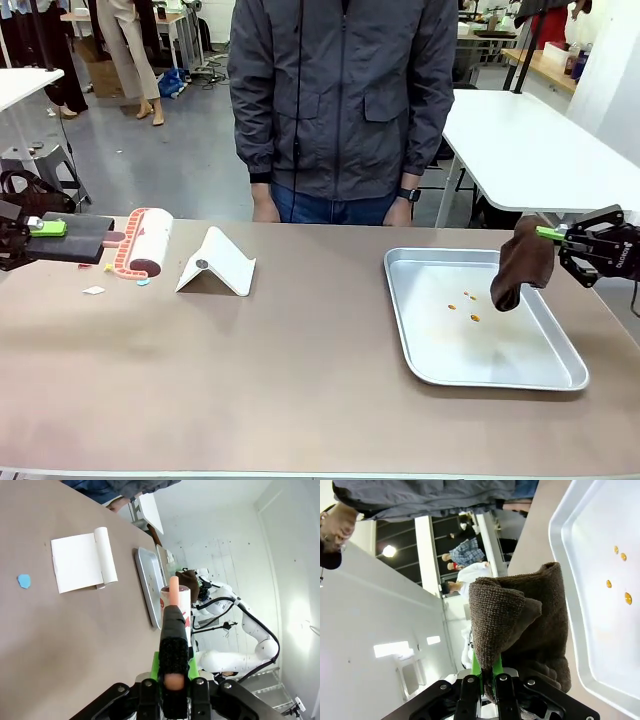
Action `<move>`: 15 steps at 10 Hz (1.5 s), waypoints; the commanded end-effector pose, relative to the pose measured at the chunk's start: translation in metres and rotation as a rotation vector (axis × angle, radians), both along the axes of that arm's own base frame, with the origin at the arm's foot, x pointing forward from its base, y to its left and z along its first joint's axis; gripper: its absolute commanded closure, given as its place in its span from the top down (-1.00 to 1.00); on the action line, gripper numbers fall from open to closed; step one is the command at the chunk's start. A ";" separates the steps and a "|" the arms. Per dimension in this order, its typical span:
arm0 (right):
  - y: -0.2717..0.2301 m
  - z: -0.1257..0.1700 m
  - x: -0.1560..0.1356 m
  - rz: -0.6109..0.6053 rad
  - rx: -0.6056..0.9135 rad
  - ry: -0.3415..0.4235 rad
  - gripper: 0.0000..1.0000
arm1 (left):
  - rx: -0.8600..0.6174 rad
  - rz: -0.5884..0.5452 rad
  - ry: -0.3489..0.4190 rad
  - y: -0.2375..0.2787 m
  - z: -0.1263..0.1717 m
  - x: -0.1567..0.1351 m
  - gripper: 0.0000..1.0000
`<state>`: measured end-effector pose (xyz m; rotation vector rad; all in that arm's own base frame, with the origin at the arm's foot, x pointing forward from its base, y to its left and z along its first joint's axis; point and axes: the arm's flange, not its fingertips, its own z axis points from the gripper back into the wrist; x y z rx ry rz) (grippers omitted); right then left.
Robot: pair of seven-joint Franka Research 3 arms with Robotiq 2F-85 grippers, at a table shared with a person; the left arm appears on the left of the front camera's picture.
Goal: Clean the surface of the table.
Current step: Hold the Lint Roller with your left hand and the towel with your right hand, then if a person points to the right, clean the right side of the table with your right hand, and if they point to the left, clean the left side with your left hand.
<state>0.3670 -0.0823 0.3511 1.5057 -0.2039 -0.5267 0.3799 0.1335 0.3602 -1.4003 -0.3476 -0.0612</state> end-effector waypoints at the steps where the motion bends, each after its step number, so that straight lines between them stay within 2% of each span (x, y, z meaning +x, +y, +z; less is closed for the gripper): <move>1: -0.005 0.002 -0.001 -0.013 0.043 -0.013 -1.00 | 0.007 -0.023 -0.005 0.001 0.004 0.003 -0.91; 15: -0.005 0.002 -0.001 -0.013 0.043 -0.013 -1.00 | 0.007 -0.023 -0.005 0.001 0.004 0.003 -0.91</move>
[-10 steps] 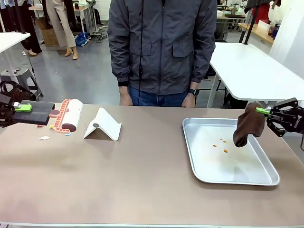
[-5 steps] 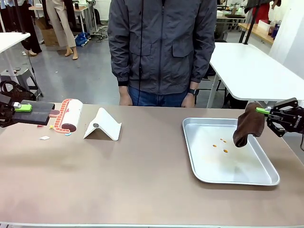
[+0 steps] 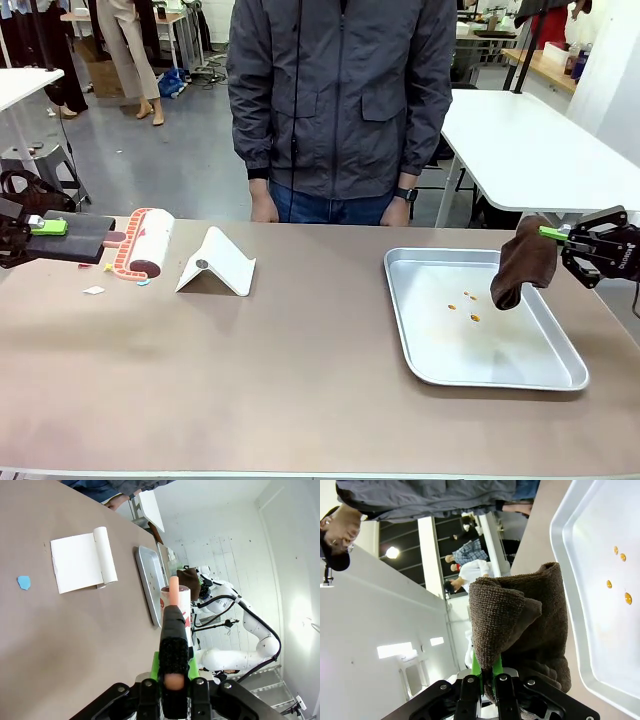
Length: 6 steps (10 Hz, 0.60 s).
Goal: Clean the surface of the table.
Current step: If a person points to the right, clean the right side of the table with your right hand, and if they point to the left, clean the left side with your left hand.
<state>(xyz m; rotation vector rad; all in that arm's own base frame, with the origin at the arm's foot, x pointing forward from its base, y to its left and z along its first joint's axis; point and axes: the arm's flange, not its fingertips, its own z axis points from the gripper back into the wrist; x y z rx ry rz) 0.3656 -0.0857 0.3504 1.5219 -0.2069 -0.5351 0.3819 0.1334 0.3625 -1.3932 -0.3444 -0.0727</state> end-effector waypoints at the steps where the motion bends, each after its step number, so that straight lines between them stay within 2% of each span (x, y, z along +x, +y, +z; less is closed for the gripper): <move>1: -0.001 0.003 0.000 -0.005 0.026 -0.012 -1.00 | -0.002 -0.014 -0.001 0.001 0.001 0.001 -0.91; 6: -0.001 0.003 0.000 -0.005 0.026 -0.012 -1.00 | -0.002 -0.014 -0.001 0.001 0.001 0.001 -0.91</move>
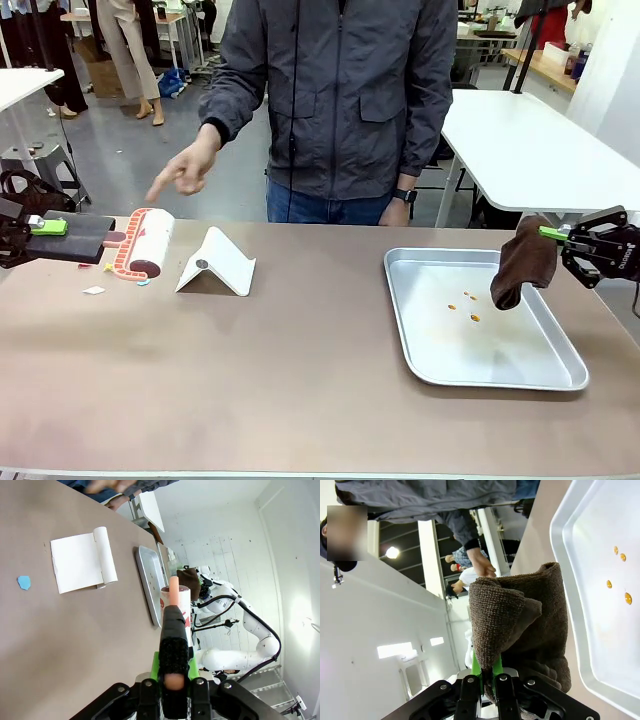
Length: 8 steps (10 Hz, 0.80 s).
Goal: Clean the surface of the table.
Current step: If a person points to the right, clean the right side of the table with your right hand, and if they point to the left, clean the left side with your left hand.
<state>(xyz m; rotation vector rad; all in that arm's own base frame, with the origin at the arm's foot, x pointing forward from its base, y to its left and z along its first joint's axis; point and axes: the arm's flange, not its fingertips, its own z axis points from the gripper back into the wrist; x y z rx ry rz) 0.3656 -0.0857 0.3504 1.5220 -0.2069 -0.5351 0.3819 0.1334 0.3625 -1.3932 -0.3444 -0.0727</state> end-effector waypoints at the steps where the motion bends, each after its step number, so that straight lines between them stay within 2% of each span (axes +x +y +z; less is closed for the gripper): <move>1: -0.001 0.003 0.000 -0.005 0.026 -0.012 -1.00 | -0.002 -0.014 -0.001 0.001 0.001 0.001 -0.91; 6: -0.001 0.003 0.000 -0.005 0.026 -0.012 -1.00 | -0.002 -0.014 -0.001 0.001 0.001 0.001 -0.91; 7: -0.001 0.003 0.000 -0.005 0.026 -0.012 -1.00 | 0.000 0.000 0.000 0.000 0.000 0.000 -0.55; 8: -0.001 0.003 0.000 -0.005 0.026 -0.012 -1.00 | 0.022 0.002 0.000 0.004 0.006 -0.001 -0.55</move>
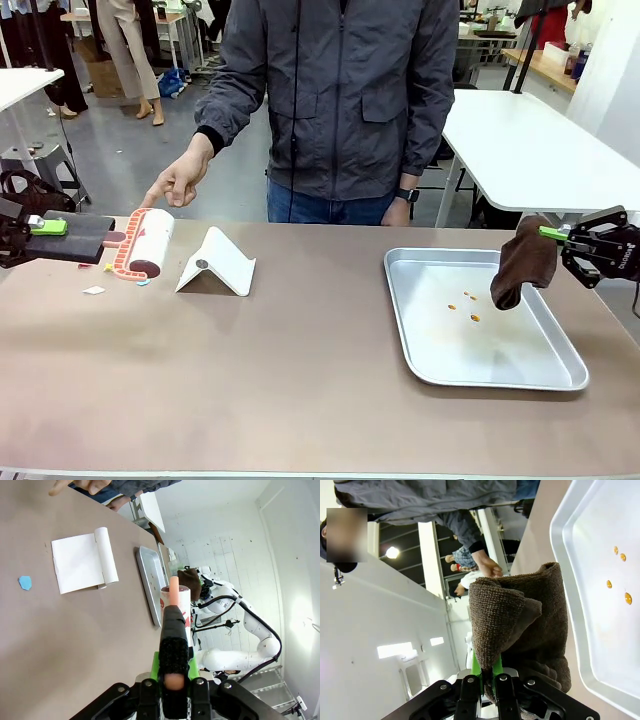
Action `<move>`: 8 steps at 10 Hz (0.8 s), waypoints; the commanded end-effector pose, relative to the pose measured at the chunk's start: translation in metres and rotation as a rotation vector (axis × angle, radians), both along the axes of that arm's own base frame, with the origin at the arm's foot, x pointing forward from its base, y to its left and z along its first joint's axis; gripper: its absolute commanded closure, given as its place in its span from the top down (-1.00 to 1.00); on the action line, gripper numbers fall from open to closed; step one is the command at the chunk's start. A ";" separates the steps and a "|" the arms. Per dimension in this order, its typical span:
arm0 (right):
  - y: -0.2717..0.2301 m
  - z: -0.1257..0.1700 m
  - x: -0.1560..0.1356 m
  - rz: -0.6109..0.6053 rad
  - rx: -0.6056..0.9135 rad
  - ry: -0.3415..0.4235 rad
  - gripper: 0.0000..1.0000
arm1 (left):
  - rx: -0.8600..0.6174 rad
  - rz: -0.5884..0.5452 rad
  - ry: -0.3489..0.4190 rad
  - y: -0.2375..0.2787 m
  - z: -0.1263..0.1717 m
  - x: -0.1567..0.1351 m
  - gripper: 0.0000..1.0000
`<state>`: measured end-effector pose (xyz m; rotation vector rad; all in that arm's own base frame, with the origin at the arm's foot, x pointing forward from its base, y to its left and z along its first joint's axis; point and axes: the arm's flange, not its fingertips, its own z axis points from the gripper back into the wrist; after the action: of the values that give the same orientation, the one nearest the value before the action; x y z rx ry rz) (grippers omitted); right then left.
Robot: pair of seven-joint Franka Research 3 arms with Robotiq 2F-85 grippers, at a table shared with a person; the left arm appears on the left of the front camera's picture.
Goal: Clean the surface of the table.
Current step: If a person points to the right, clean the right side of the table with your right hand, and if they point to the left, clean the left side with your left hand.
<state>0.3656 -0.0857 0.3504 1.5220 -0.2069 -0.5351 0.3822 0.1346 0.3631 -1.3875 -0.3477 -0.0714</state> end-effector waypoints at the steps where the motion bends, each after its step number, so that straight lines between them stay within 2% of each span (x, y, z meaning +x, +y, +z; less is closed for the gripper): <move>1: -0.001 0.003 0.000 -0.005 0.026 -0.012 -1.00 | 0.055 -0.002 0.035 0.012 0.015 -0.002 -0.55; 3: -0.001 0.003 0.000 -0.005 0.026 -0.012 -1.00 | 0.124 0.066 0.068 0.050 0.039 -0.006 -0.55; 6: -0.001 0.003 0.000 -0.005 0.026 -0.012 -1.00 | 0.309 0.168 0.122 0.107 0.071 -0.019 -0.55; 8: -0.001 0.003 0.000 -0.005 0.026 -0.012 -1.00 | 0.389 0.238 0.116 0.132 0.082 -0.022 -0.55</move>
<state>0.3654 -0.0857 0.3501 1.5228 -0.2062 -0.5356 0.3591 0.2708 0.4430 -0.9781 -0.3930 0.1128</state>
